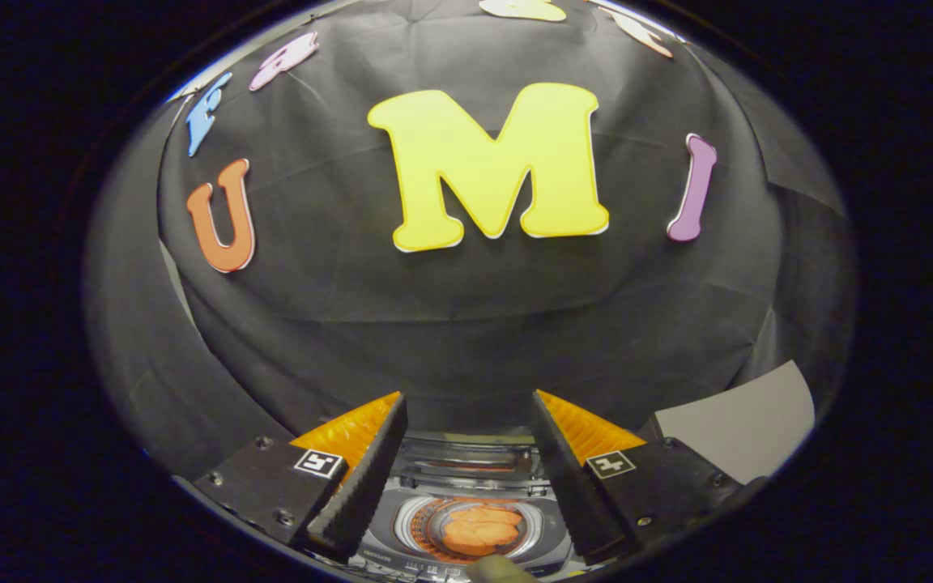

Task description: Put the clothes into the washing machine and then close the washing machine lid.

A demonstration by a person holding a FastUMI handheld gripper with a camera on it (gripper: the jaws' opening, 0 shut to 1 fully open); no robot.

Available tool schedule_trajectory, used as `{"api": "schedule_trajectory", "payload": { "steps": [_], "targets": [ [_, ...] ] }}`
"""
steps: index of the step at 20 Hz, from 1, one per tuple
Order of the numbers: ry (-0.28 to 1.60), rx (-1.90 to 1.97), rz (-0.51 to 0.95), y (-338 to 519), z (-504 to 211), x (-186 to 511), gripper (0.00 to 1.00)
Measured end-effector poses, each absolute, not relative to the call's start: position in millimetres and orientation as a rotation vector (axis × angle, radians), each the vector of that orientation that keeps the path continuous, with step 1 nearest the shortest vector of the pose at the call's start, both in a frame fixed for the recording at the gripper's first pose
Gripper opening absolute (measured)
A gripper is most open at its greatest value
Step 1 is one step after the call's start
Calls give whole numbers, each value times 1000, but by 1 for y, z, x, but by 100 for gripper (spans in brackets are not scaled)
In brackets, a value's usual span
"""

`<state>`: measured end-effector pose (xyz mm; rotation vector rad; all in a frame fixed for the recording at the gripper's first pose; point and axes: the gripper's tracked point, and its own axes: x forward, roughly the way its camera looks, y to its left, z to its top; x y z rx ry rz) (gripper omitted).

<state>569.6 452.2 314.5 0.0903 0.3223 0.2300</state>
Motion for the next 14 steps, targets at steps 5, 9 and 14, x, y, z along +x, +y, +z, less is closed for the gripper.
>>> {"api": "schedule_trajectory", "payload": {
  "steps": [5, 9, 14],
  "targets": [
    [418, 83, 206, 458, 283, 607, 94],
    [479, 64, 185, 462, 253, 627, 94],
    [531, 33, 156, 457, 224, 631, 95]
  ]
}}
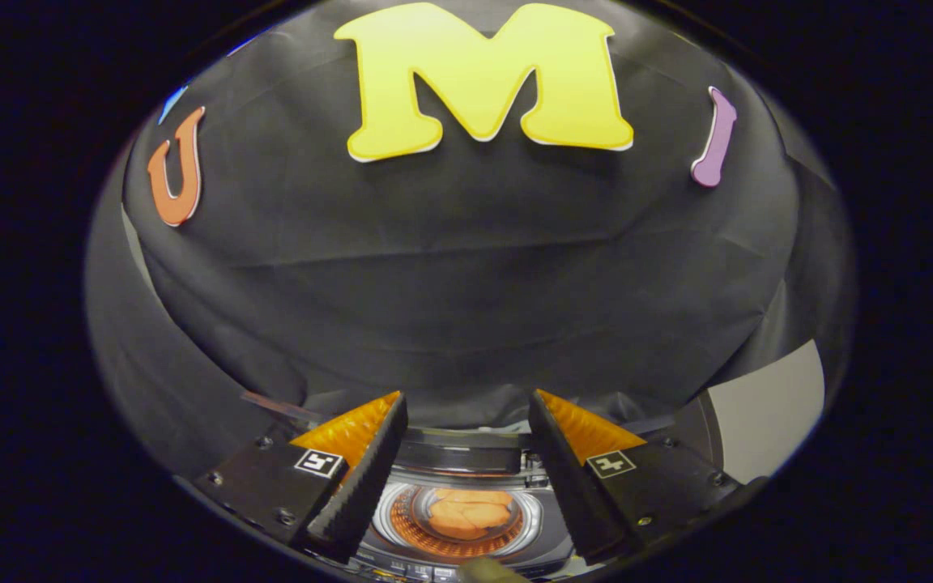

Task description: Put the clothes into the washing machine and then close the washing machine lid.

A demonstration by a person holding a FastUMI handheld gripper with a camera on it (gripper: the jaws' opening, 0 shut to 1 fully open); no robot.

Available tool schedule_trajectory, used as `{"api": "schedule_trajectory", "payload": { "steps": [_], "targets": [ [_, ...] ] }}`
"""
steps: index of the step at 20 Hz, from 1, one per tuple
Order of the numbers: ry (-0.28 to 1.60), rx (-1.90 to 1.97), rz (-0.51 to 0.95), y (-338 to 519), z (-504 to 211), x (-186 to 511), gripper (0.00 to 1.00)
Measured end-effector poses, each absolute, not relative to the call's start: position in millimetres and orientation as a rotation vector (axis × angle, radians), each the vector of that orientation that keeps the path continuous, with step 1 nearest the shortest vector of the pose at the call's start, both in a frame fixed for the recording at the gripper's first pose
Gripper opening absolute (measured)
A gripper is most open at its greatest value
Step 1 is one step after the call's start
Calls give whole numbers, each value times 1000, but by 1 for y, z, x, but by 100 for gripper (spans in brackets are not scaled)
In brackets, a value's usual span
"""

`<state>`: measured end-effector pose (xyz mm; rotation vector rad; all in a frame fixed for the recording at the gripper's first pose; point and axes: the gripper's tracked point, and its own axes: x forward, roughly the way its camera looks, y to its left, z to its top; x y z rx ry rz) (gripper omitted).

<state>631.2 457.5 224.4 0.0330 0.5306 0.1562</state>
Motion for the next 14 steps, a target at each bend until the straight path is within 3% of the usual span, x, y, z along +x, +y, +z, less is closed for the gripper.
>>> {"api": "schedule_trajectory", "payload": {
  "steps": [12, 14],
  "targets": [
    [386, 18, 174, 454, 218, 603, 94],
    [465, 0, 193, 457, 192, 586, 94]
  ]
}}
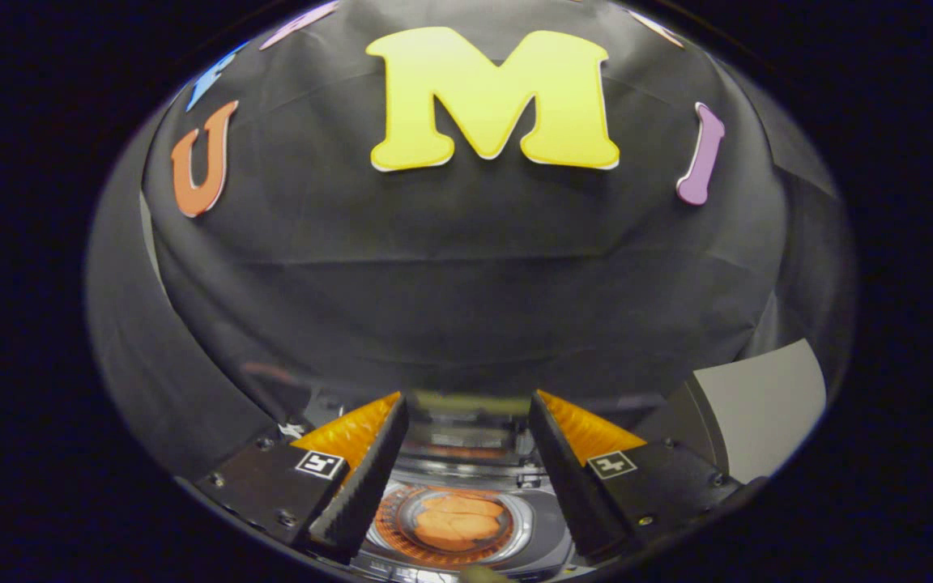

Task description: Put the clothes into the washing machine and then close the washing machine lid.

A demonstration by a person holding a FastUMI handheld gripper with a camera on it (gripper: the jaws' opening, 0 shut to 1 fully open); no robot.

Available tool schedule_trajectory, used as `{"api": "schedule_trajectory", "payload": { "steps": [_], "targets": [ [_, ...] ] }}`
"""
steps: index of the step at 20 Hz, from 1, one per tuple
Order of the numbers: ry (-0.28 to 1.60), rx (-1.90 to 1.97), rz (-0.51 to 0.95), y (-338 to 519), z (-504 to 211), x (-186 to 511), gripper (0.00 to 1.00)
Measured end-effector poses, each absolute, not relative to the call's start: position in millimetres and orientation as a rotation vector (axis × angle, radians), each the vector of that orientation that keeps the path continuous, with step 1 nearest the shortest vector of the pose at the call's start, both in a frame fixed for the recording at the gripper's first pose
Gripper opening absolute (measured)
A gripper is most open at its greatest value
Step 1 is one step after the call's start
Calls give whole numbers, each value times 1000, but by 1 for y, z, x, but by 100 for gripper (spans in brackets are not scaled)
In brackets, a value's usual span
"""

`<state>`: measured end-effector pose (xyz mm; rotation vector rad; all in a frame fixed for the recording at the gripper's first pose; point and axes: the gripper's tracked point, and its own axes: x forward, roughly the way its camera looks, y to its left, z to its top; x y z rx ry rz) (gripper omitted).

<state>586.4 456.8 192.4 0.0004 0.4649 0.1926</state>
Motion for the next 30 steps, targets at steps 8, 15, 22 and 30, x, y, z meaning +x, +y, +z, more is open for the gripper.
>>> {"api": "schedule_trajectory", "payload": {
  "steps": [8, 15, 22, 30],
  "targets": [
    [522, -11, 190, 455, 135, 550, 99],
    [382, -6, 189, 465, 221, 589, 99],
    [387, 6, 140, 464, 240, 637, 99],
    [426, 45, 136, 467, 219, 636, 99]
  ]
}}
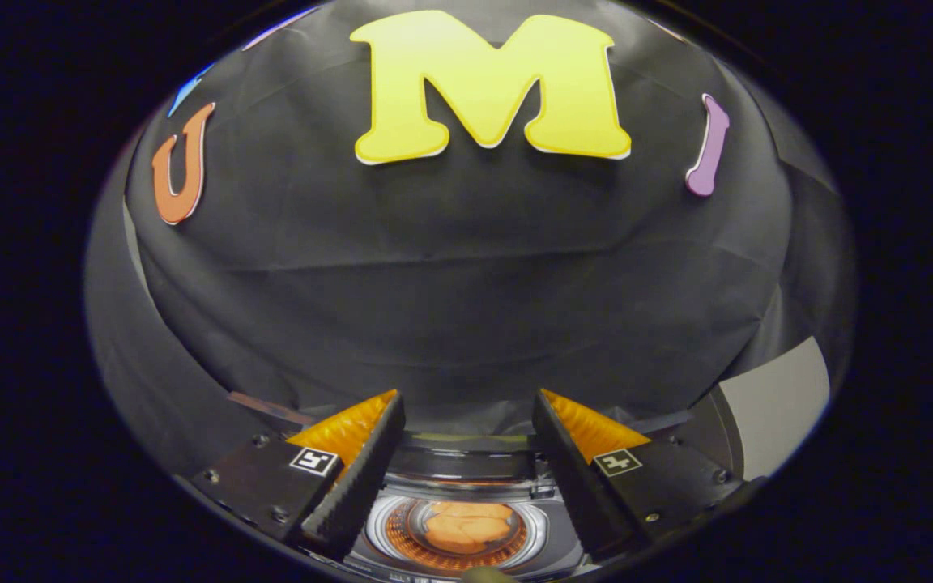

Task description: Put the clothes into the washing machine and then close the washing machine lid.

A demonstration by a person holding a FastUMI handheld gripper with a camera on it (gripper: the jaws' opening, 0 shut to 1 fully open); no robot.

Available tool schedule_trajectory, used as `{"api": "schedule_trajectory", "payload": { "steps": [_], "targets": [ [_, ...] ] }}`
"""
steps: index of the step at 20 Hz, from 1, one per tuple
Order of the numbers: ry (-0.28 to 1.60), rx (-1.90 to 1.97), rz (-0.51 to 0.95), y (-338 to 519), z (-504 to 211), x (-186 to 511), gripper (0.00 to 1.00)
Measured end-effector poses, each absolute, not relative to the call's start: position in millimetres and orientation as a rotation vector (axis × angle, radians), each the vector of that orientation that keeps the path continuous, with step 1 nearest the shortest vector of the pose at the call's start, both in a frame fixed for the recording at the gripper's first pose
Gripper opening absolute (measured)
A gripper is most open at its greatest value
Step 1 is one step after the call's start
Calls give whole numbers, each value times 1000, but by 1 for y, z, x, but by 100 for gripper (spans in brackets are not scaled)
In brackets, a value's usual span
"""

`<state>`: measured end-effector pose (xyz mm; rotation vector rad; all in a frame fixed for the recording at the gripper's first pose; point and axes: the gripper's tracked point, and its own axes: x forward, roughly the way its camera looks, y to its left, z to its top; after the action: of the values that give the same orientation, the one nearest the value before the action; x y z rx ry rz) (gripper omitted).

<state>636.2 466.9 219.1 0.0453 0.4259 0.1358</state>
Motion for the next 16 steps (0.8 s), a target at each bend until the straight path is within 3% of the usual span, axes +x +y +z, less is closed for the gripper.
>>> {"api": "schedule_trajectory", "payload": {
  "steps": [16],
  "targets": [
    [328, 32, 160, 458, 193, 556, 99]
  ]
}}
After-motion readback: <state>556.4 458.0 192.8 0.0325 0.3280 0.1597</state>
